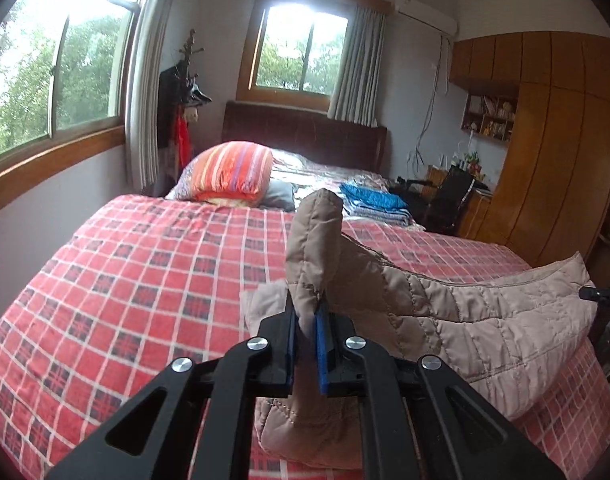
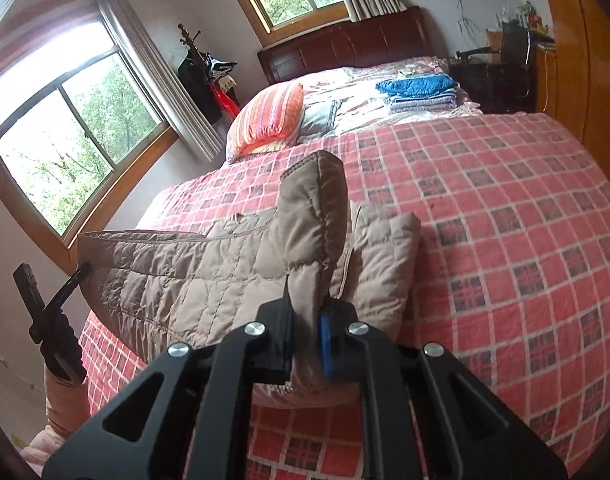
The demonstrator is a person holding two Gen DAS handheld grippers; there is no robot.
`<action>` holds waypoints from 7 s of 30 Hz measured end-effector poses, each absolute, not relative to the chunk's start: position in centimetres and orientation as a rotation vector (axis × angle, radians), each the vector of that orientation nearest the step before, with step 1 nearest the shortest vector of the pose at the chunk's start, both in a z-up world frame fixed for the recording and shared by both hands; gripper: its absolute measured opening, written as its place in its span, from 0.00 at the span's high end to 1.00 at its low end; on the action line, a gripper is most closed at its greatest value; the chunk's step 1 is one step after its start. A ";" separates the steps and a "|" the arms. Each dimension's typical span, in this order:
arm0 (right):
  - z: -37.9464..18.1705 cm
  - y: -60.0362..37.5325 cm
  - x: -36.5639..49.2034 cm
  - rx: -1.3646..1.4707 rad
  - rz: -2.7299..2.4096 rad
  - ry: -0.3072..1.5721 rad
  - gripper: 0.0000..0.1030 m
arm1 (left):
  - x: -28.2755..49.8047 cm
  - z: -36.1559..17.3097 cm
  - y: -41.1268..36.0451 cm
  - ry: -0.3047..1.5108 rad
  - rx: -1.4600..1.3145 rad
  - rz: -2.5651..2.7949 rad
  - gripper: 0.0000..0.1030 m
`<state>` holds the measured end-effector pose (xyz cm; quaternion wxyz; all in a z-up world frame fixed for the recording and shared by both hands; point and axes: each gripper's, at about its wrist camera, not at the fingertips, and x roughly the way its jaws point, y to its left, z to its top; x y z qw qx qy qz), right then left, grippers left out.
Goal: Fold large clothes
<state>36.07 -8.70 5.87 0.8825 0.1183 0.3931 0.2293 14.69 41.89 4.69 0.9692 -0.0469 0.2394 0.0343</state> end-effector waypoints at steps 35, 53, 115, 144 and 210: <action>-7.9 -8.8 51.5 0.405 0.294 1.078 0.52 | 31.3 -7.9 46.7 0.886 -0.223 0.225 0.60; -9.0 -9.7 38.1 0.282 0.487 1.080 0.66 | 16.8 -9.6 45.5 0.889 -0.268 0.130 0.51; -13.8 -13.2 47.6 0.621 0.558 1.157 0.31 | 27.0 -12.5 49.8 0.977 -0.585 -0.092 0.28; -6.7 -10.7 43.8 0.537 0.651 1.024 0.88 | 23.6 -6.6 46.2 0.829 -0.541 -0.176 0.87; -5.8 1.9 17.6 0.077 0.470 1.164 0.80 | -1.4 -8.3 45.9 0.958 -0.276 0.128 0.35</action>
